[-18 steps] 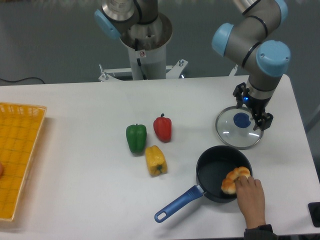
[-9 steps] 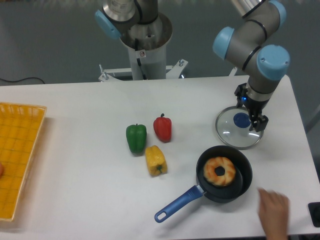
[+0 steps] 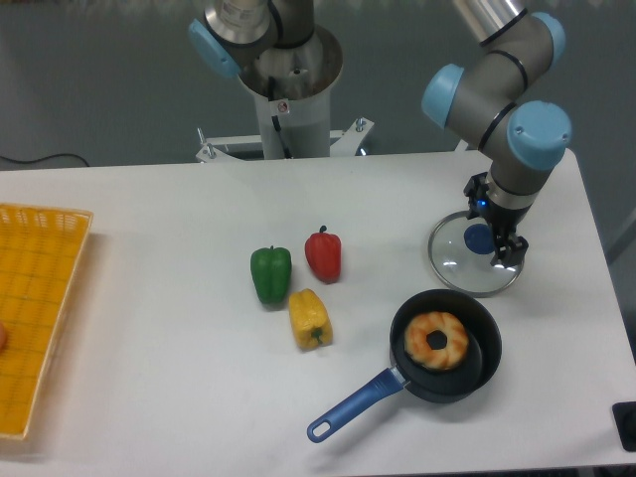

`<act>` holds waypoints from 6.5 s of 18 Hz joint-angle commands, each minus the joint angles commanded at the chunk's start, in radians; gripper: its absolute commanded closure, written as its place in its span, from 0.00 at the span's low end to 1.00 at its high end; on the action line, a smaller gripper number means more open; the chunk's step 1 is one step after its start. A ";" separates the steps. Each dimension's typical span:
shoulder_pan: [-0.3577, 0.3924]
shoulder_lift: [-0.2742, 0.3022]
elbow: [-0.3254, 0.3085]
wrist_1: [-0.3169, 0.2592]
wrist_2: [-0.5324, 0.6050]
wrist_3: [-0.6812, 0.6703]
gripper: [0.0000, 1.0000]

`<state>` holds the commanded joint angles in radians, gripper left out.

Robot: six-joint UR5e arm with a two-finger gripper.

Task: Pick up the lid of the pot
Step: 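Lower the gripper onto the dark knob of the glass lid, then close the gripper around the lid knob, then lift the glass lid by its knob off the table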

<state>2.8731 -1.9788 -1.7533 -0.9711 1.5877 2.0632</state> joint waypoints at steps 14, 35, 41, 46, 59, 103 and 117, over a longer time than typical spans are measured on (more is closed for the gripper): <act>0.021 0.002 -0.026 0.002 0.011 0.072 0.01; 0.020 -0.023 -0.026 0.009 0.009 0.089 0.01; 0.020 -0.034 -0.028 0.025 0.009 0.091 0.02; 0.020 -0.038 -0.031 0.029 0.009 0.092 0.09; 0.021 -0.038 -0.031 0.029 0.011 0.091 0.30; 0.028 0.011 -0.006 0.014 0.014 0.072 0.54; -0.008 0.037 0.159 -0.167 0.015 -0.015 0.54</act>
<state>2.8655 -1.9420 -1.5939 -1.1381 1.6030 2.0479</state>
